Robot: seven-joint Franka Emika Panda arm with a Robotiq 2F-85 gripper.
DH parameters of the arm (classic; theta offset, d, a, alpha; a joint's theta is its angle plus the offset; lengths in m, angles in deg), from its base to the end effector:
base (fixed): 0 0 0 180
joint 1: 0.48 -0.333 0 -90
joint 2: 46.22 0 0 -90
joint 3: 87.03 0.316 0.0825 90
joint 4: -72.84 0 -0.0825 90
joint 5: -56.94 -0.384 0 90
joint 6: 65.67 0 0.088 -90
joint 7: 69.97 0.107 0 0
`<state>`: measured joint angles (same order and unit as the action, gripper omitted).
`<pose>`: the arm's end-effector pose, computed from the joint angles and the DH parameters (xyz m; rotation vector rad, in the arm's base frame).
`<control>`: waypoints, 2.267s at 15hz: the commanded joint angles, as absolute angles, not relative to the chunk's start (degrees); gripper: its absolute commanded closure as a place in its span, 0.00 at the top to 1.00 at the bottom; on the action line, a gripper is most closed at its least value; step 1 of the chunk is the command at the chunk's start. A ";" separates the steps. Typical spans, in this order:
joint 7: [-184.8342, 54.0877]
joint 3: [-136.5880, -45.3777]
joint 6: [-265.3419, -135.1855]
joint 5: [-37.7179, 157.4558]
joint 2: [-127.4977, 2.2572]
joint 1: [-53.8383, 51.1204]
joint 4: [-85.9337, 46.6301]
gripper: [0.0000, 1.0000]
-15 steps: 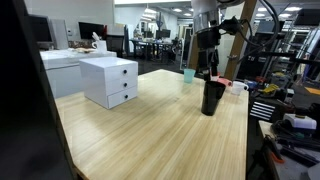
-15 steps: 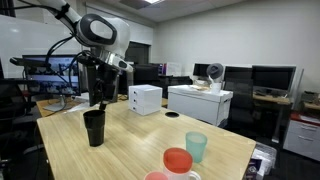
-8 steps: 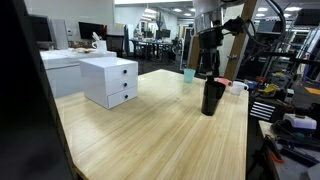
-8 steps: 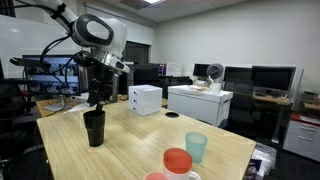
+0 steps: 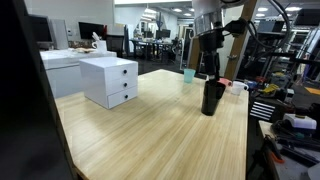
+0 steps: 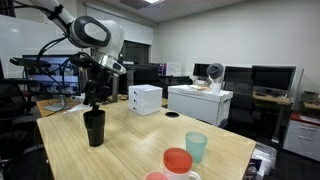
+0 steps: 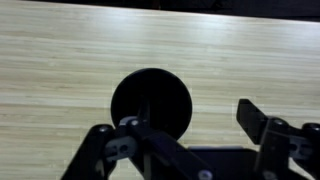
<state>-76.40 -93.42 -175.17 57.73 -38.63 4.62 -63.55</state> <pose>0.4298 -0.0882 0.3504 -3.0419 0.1187 0.5119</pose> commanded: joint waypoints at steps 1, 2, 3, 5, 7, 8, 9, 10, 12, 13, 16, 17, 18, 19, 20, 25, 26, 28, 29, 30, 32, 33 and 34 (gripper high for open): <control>-77.93 -93.02 -176.69 57.92 -36.74 4.31 -66.08 0.63; -77.77 -92.93 -176.75 57.98 -36.84 4.30 -66.19 0.60; -77.71 -92.83 -176.84 58.04 -36.85 4.30 -66.36 0.53; -77.56 -92.75 -177.20 58.24 -36.93 4.37 -66.60 0.39; -77.44 -92.78 -177.54 58.36 -37.01 4.46 -66.76 0.26; -77.31 -92.82 -177.87 58.50 -37.02 4.53 -66.85 0.18; -77.13 -92.85 -178.29 58.73 -37.00 4.61 -66.97 0.11; -76.98 -92.91 -178.74 58.93 -37.03 4.71 -67.06 0.06; -76.78 -93.07 -179.37 59.04 -37.16 4.90 -67.14 0.01; -76.67 -93.19 -179.81 59.15 -37.27 5.01 -67.20 0.01; -75.91 -93.63 -180.82 59.43 -37.59 5.37 -66.51 0.04; -75.44 -93.76 -181.59 59.77 -37.73 5.50 -66.24 0.04; -75.26 -94.07 -182.18 59.64 -38.10 5.68 -65.46 0.04; -75.11 -94.46 -182.83 59.57 -38.65 5.92 -64.36 0.04; -74.95 -94.90 -183.68 59.54 -39.38 6.23 -63.05 0.04; -73.68 -96.96 -185.81 61.10 -44.99 8.42 -54.47 0.04; -73.34 -97.41 -185.43 61.56 -46.71 8.86 -52.14 0.04; -73.03 -98.19 -185.16 62.45 -49.75 9.59 -47.96 0.04; -73.50 -98.59 -184.30 62.45 -51.40 9.90 -45.59 0.04; -73.83 -98.89 -183.64 62.59 -53.03 10.20 -43.35 0.04; -73.67 -99.47 -182.66 63.08 -56.44 10.74 -38.77 0.04; -73.91 -99.66 -182.09 63.30 -58.04 10.95 -36.46 0.04; -73.96 -99.89 -181.52 63.74 -59.78 11.11 -33.99 0.04</control>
<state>-74.96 -99.85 -184.40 61.77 -55.17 10.28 -40.88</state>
